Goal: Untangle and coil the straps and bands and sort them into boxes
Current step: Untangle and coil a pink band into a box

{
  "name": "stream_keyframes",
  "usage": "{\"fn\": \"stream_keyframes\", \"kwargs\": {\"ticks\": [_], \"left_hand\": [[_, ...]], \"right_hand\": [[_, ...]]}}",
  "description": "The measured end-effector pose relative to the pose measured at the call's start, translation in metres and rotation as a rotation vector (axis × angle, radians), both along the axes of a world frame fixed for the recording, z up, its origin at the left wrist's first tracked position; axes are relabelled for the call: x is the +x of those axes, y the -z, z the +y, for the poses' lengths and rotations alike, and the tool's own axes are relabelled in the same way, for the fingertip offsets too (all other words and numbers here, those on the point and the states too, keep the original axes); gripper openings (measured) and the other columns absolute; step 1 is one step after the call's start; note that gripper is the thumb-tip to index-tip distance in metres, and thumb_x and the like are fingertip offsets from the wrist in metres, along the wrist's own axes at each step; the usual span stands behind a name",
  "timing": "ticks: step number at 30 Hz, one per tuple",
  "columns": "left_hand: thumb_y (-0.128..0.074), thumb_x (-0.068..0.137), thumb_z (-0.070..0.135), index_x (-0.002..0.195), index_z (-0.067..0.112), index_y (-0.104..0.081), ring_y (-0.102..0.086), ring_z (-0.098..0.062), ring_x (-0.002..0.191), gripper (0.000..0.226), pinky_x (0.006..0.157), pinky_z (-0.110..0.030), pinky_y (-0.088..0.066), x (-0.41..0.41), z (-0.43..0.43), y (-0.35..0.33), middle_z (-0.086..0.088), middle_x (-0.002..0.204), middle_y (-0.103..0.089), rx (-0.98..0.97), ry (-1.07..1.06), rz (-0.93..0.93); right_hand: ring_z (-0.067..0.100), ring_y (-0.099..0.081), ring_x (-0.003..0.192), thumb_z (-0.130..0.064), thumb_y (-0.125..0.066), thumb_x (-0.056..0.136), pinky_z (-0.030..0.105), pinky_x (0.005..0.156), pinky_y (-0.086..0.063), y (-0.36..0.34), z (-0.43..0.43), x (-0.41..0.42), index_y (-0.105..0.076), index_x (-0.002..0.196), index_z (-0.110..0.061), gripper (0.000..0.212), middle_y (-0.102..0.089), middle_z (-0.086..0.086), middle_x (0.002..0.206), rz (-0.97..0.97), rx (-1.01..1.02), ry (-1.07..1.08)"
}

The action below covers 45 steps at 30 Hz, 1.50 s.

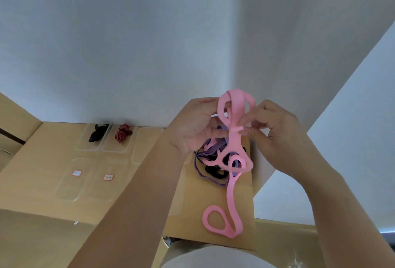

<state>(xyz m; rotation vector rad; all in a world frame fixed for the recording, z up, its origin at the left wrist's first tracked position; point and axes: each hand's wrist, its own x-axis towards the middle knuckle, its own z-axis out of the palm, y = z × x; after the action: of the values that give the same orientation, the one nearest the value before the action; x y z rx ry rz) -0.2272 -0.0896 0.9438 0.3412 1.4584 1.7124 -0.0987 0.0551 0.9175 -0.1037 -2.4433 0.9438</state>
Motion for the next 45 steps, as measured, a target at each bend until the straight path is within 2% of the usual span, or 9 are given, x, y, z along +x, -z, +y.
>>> {"fn": "stream_keyframes", "kwargs": {"ticks": [7,11,15,20,26,32,35,39,45], "left_hand": [[-0.057,0.099,0.034,0.129,-0.009,-0.061,-0.069,-0.039,0.09,0.052,0.08,-0.044,-0.059,-0.002,-0.011,-0.005,-0.023,0.111,-0.065,-0.003,-0.019,-0.071],[-0.067,0.093,0.002,0.124,-0.006,-0.065,-0.068,-0.038,0.099,0.032,0.09,-0.044,-0.058,0.0,-0.018,-0.004,-0.034,0.114,-0.067,0.017,0.038,0.122],[-0.059,0.084,-0.024,0.129,-0.007,-0.06,-0.07,-0.035,0.093,0.048,0.079,-0.032,-0.059,-0.005,-0.021,-0.003,-0.027,0.109,-0.07,0.029,0.079,0.142],[-0.061,0.081,-0.026,0.133,-0.004,-0.058,-0.071,-0.034,0.094,0.057,0.083,-0.034,-0.057,-0.01,-0.021,-0.002,-0.025,0.111,-0.071,0.022,0.094,0.149],[-0.061,0.081,-0.027,0.131,-0.003,-0.061,-0.07,-0.038,0.099,0.056,0.079,-0.044,-0.06,-0.02,-0.025,-0.007,-0.031,0.115,-0.068,0.043,0.059,0.154],[-0.067,0.077,-0.023,0.126,0.004,-0.066,-0.07,-0.034,0.096,0.056,0.086,-0.052,-0.06,-0.043,-0.038,-0.013,-0.022,0.113,-0.072,0.091,-0.015,0.188],[-0.072,0.076,-0.022,0.123,0.009,-0.068,-0.069,-0.04,0.1,0.057,0.092,-0.057,-0.058,-0.053,-0.046,-0.015,-0.021,0.116,-0.072,0.067,-0.01,0.274],[-0.075,0.07,-0.012,0.119,0.017,-0.072,-0.067,-0.043,0.113,0.057,0.099,-0.063,-0.052,-0.066,-0.054,-0.014,-0.017,0.117,-0.073,0.033,0.027,0.353],[-0.074,0.076,-0.015,0.123,0.017,-0.068,-0.072,-0.033,0.107,0.057,0.096,-0.057,-0.056,-0.075,-0.071,-0.015,-0.012,0.112,-0.076,-0.003,0.124,0.429]], "right_hand": [[0.015,-0.058,0.072,-0.017,-0.066,0.085,0.024,0.062,-0.047,0.006,-0.007,-0.007,-0.075,0.092,-0.024,0.013,-0.056,-0.006,0.082,0.002,0.039,0.003],[0.009,-0.057,0.075,-0.018,-0.064,0.085,0.022,0.064,-0.045,0.006,-0.012,-0.011,-0.076,0.093,-0.026,0.017,-0.057,-0.011,0.081,0.005,-0.002,-0.012],[0.01,-0.062,0.076,-0.016,-0.065,0.082,0.024,0.067,-0.048,0.005,-0.015,-0.01,-0.078,0.094,-0.032,0.023,-0.062,-0.012,0.079,0.031,-0.114,-0.009],[0.008,-0.064,0.082,-0.032,-0.06,0.081,0.025,0.073,-0.053,0.003,-0.018,-0.012,-0.08,0.097,-0.029,0.025,-0.066,-0.01,0.086,0.043,-0.249,0.003],[0.01,-0.068,0.084,-0.003,-0.071,0.086,0.026,0.077,-0.057,0.005,-0.031,-0.021,-0.061,0.103,-0.025,0.029,-0.065,-0.007,0.088,-0.066,-0.553,-0.024],[0.035,-0.067,0.077,-0.009,-0.057,0.097,0.06,0.077,-0.054,0.007,-0.041,-0.035,-0.05,0.096,-0.014,0.009,-0.071,0.015,0.093,-0.316,-0.685,-0.063],[0.042,-0.066,0.074,0.008,-0.048,0.098,0.044,0.064,-0.056,-0.005,-0.053,-0.037,-0.047,0.104,-0.005,0.014,-0.073,0.021,0.094,-0.283,-0.853,-0.183],[0.035,-0.073,0.091,0.019,-0.056,0.089,0.039,0.079,-0.06,-0.014,-0.064,-0.042,-0.067,0.114,-0.01,0.04,-0.074,0.014,0.104,-0.241,-0.832,-0.294],[0.019,-0.072,0.08,0.011,-0.066,0.088,0.031,0.077,-0.058,-0.021,-0.09,-0.052,-0.081,0.085,-0.015,0.03,-0.077,0.008,0.087,-0.12,-0.798,-0.165]]}}
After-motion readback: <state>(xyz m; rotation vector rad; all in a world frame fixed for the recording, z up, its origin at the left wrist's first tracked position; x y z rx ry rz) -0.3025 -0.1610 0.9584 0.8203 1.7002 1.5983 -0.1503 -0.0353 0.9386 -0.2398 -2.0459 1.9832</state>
